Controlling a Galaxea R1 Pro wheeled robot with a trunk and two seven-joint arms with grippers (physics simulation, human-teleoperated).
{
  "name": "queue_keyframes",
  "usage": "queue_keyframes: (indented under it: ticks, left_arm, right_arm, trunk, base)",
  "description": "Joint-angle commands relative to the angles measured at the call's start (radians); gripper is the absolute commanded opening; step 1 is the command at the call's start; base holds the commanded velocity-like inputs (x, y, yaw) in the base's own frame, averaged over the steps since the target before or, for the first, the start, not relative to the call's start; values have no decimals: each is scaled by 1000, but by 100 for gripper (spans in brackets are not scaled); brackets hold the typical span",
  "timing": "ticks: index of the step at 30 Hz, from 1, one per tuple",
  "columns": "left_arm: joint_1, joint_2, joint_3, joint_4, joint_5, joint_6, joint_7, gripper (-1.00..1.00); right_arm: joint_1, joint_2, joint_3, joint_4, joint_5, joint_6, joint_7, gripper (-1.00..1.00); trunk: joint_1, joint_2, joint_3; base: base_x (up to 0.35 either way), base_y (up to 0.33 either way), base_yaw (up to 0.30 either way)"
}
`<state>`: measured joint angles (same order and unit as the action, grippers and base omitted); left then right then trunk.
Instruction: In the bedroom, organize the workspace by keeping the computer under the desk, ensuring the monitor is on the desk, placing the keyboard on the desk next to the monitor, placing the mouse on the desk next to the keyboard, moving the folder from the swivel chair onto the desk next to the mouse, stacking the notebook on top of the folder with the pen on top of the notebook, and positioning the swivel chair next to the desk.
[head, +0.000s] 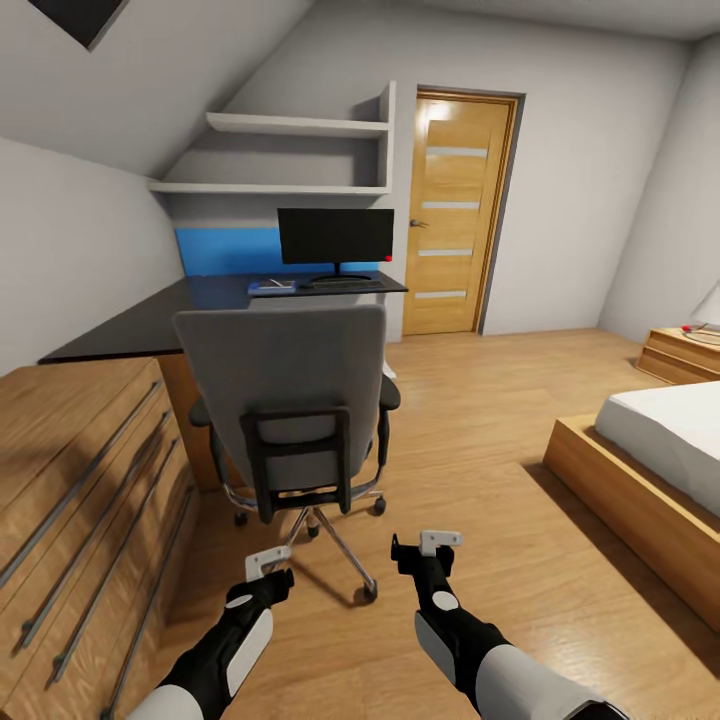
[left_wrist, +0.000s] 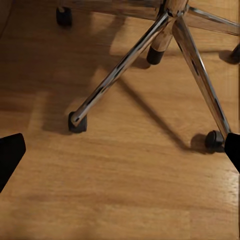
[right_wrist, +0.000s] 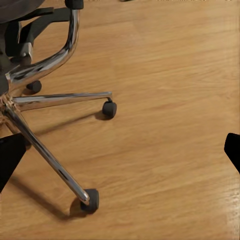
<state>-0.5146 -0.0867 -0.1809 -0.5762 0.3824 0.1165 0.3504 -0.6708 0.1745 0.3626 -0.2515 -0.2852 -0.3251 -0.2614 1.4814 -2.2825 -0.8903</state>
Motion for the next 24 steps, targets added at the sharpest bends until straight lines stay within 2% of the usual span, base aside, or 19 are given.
queue_keyframes:
  ticks: [1, 5, 17, 24]
  left_arm:
    - [0, 1, -6, -2, 7, 4, 9, 100]
    - [0, -1, -5, -2, 7, 4, 10, 100]
    - [-1, -2, -6, -2, 7, 5, 10, 100]
    - [-1, -5, -7, -1, 7, 6, 9, 100]
  right_arm:
    - [-1, 0, 9, 1, -9, -6, -5, 100]
    - [-1, 0, 9, 5, -9, -33, -8, 100]
    - [-1, 0, 9, 4, -9, -39, -13, 100]
    - [-1, 0, 9, 1, -9, -38, -13, 100]
  trunk:
    - [0, 0, -1]
    - [0, 0, -1]
    - [0, 0, -1]
    - [0, 0, -1]
  base:
    - [-35, 23, 0]
    - [-12, 8, 0]
    - [-1, 0, 96]
    - [0, 0, 29]
